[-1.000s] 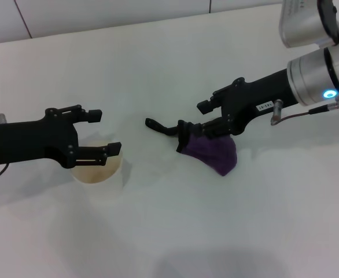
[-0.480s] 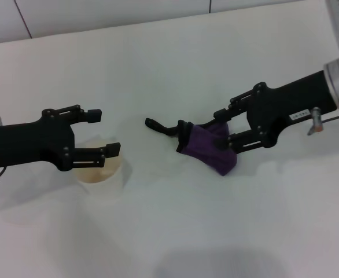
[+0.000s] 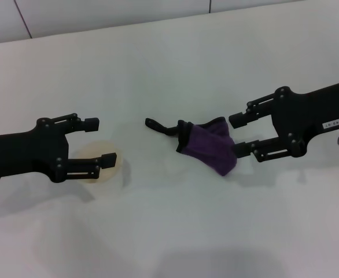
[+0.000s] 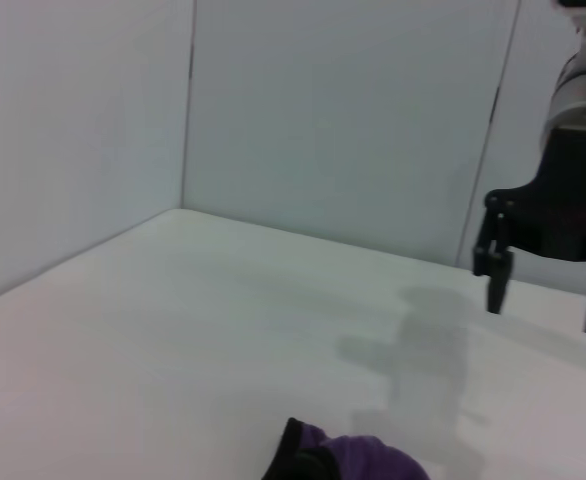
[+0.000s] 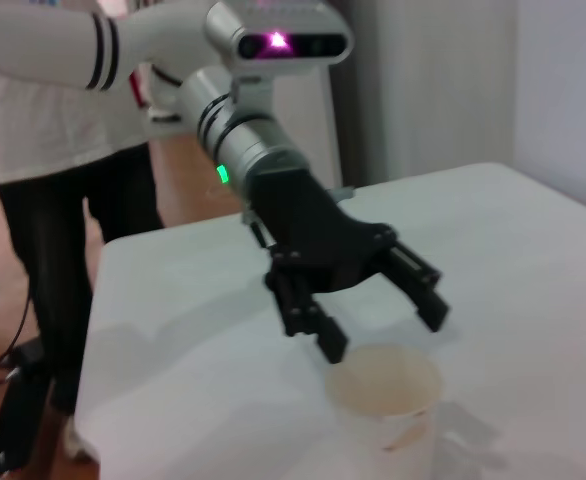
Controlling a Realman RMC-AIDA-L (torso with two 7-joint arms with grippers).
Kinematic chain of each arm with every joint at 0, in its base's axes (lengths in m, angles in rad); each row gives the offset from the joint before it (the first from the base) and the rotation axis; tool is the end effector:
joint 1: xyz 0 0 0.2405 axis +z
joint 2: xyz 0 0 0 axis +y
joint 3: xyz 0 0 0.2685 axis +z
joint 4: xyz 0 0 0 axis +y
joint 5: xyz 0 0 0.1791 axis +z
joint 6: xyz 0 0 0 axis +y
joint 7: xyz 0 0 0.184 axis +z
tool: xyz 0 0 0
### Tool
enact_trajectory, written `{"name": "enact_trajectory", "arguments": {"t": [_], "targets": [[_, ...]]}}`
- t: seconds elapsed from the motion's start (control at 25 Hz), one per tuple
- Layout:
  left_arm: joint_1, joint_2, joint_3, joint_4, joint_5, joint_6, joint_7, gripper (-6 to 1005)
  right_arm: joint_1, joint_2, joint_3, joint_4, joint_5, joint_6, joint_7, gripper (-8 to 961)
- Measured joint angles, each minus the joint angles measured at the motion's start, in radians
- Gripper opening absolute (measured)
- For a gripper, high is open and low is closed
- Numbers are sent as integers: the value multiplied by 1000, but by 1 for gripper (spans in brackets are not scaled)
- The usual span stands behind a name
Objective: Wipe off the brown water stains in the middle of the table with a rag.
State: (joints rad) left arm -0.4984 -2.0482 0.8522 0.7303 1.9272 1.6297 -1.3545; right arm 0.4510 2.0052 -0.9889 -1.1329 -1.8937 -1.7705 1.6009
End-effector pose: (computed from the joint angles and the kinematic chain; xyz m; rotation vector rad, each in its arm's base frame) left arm -0.2281 0.3084 -0.0375 -2.8659 -0.4378 -0.6652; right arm 0.1994 0.2984 0.0029 -2.9862 0.2449 0.4881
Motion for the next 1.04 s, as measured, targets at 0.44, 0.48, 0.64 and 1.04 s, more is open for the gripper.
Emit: {"name": "enact_trajectory", "arguments": {"t": [0.44, 0.48, 0.64, 1.04], "targets": [[13, 6, -12, 0, -6, 46, 2, 880, -22, 3, 17, 32, 10, 15, -33, 544], [14, 8, -13, -1, -10, 52, 2, 880, -22, 3, 17, 36, 12, 15, -36, 544], [24, 13, -32, -1, -20, 62, 1, 880, -23, 3, 17, 45, 14, 15, -41, 544], [40, 36, -35, -3, -19, 80, 9, 880, -41, 3, 18, 47, 15, 15, -48, 544]]}}
